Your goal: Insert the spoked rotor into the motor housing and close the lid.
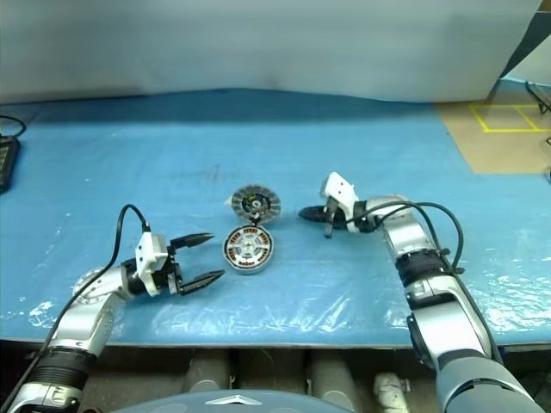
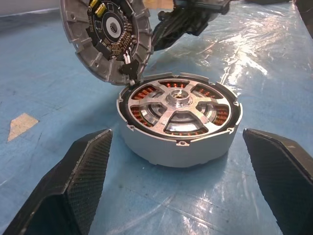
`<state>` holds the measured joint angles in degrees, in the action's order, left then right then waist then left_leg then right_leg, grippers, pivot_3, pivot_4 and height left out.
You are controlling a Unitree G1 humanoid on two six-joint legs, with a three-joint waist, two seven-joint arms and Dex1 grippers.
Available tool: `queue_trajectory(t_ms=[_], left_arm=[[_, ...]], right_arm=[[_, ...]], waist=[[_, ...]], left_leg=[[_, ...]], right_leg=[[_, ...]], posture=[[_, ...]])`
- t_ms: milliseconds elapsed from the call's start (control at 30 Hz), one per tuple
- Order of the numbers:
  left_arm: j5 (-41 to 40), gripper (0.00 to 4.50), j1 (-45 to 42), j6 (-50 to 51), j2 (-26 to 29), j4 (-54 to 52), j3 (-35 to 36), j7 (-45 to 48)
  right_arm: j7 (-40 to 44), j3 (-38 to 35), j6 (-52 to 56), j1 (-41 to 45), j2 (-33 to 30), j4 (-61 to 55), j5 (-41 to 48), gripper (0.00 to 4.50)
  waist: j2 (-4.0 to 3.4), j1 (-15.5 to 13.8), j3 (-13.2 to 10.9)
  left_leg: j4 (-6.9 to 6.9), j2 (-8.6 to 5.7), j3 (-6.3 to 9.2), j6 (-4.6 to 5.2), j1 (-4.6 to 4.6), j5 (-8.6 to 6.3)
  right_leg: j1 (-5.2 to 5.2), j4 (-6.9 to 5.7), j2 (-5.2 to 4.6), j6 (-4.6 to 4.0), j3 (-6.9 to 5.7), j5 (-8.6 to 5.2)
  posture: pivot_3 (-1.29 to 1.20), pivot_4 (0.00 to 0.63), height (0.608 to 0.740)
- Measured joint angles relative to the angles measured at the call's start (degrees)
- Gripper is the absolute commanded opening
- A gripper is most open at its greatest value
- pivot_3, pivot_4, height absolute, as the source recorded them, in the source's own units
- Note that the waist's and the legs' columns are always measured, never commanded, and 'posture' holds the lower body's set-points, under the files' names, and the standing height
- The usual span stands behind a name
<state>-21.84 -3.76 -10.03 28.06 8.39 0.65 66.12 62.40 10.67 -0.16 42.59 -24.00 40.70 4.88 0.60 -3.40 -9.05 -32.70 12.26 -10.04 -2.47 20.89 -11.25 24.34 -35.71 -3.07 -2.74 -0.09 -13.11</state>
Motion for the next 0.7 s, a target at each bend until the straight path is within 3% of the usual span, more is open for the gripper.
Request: queue_trajectory(t_ms=[133, 333, 500, 700], left_arm=[[-0.4, 4.5, -0.4, 1.0, 0.1, -0.7, 0.0, -0.4], [-0.5, 4.5, -0.4, 1.3, 0.2, -1.0, 0.0, -0.6], [-0.4, 4.5, 0.5, 1.1, 0.1, -1.1, 0.0, -1.3], [-0.4, 4.5, 1.6, 1.0, 0.2, -1.0, 0.1, -1.4]], right_arm=[[-4.0, -1.1, -3.0, 5.0, 5.3, 6.4, -0.4, 0.03], [-1.6, -2.6, -3.3, 7.9, 9.6, 8.6, 1.1, 0.03], [7.4, -3.2, 3.2, 5.5, 10.9, -1.8, 7.1, 0.03], [11.4, -1.5, 8.4, -0.3, 10.2, -11.1, 8.7, 0.03]], waist=[[-0.01, 0.4, 0.0], [-0.01, 0.5, 0.0], [-0.02, 0.6, 0.0], [-0.02, 0.5, 0.0]], left_leg=[[-0.01, 0.01, 0.0, 0.01, 0.08, 0.0], [0.0, 0.11, 0.01, 0.03, 0.16, 0.0], [0.0, 0.3, 0.02, 0.04, 0.16, 0.0], [0.0, 0.31, 0.02, 0.02, 0.12, -0.01]], right_leg=[[0.03, 0.02, -0.02, -0.01, -0.01, 0.0], [0.03, 0.03, -0.01, -0.06, -0.14, -0.04], [0.04, 0.03, -0.01, -0.06, -0.16, -0.04], [0.03, 0.02, -0.01, -0.07, -0.17, -0.04]], posture=[[0.0, 0.15, 0.74], [0.0, 0.15, 0.74], [0.0, 0.15, 0.74], [0.0, 0.15, 0.74]])
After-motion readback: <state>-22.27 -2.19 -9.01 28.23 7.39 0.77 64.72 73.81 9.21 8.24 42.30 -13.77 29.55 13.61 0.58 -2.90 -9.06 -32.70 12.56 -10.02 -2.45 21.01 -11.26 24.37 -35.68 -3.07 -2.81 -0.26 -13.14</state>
